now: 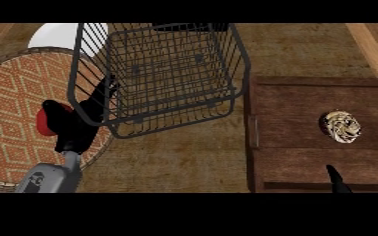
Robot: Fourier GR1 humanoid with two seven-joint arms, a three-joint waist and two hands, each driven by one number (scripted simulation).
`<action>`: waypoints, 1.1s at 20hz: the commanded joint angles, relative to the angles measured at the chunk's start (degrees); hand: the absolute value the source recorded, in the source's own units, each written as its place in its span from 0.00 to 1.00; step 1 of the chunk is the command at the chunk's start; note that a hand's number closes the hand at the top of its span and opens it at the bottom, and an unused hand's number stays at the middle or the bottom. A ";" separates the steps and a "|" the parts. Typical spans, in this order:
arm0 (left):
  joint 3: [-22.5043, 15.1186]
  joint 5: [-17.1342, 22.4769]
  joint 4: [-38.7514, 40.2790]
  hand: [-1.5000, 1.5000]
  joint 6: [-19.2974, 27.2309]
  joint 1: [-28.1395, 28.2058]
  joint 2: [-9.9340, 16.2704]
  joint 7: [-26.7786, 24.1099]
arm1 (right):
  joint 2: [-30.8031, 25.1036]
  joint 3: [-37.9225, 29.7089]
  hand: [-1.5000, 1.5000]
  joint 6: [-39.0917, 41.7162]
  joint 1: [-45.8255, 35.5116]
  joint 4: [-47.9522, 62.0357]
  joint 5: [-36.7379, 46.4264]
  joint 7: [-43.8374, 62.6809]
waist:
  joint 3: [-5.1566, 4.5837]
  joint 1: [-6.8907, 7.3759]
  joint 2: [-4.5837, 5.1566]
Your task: Pick the cupcake from the tray and place it in the tiered basket
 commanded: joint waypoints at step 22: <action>-1.87 -0.33 1.98 0.50 -2.00 -4.15 -2.71 1.29 | 6.22 4.18 0.00 47.87 -29.93 -6.52 49.08 69.86 | 0.60 3.34 -0.33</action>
